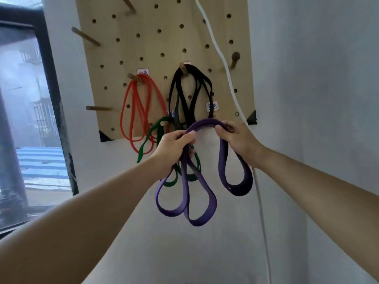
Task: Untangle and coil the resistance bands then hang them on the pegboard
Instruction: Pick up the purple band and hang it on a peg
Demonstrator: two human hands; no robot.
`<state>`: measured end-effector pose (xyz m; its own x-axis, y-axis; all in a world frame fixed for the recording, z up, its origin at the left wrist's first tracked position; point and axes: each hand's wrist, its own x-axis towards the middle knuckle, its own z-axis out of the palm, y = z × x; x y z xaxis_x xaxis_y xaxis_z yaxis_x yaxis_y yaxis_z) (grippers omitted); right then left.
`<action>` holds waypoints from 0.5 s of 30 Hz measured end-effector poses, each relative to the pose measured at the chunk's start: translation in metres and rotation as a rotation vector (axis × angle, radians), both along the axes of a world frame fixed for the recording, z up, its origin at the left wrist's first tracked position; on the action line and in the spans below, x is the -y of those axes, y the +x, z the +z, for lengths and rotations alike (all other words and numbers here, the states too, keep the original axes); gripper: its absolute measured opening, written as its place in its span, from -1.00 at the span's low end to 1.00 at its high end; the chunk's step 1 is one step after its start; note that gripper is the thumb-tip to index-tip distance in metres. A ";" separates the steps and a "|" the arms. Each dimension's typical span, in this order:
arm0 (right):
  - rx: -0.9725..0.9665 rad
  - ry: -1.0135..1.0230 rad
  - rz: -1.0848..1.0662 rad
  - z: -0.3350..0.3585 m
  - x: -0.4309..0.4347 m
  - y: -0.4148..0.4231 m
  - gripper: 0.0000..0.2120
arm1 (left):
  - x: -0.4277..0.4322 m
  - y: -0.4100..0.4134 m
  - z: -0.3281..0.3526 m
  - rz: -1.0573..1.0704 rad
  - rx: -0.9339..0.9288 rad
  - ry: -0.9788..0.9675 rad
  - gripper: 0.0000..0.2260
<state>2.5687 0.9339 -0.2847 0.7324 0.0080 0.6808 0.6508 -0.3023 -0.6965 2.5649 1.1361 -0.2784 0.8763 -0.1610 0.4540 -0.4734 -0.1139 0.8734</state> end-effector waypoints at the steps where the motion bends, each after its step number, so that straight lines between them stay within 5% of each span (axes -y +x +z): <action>1: 0.012 0.002 -0.015 0.008 0.003 0.002 -0.78 | 0.007 0.004 0.008 0.005 0.014 -0.011 -0.78; 15: -0.059 -0.050 -0.175 0.039 0.041 0.053 -0.78 | 0.074 0.070 0.043 0.050 0.059 0.024 -0.73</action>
<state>2.6218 0.8927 -0.2457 0.7642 -0.0906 0.6386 0.5436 -0.4425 -0.7133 2.6344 1.0620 -0.2352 0.8556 -0.1291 0.5013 -0.5168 -0.1596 0.8411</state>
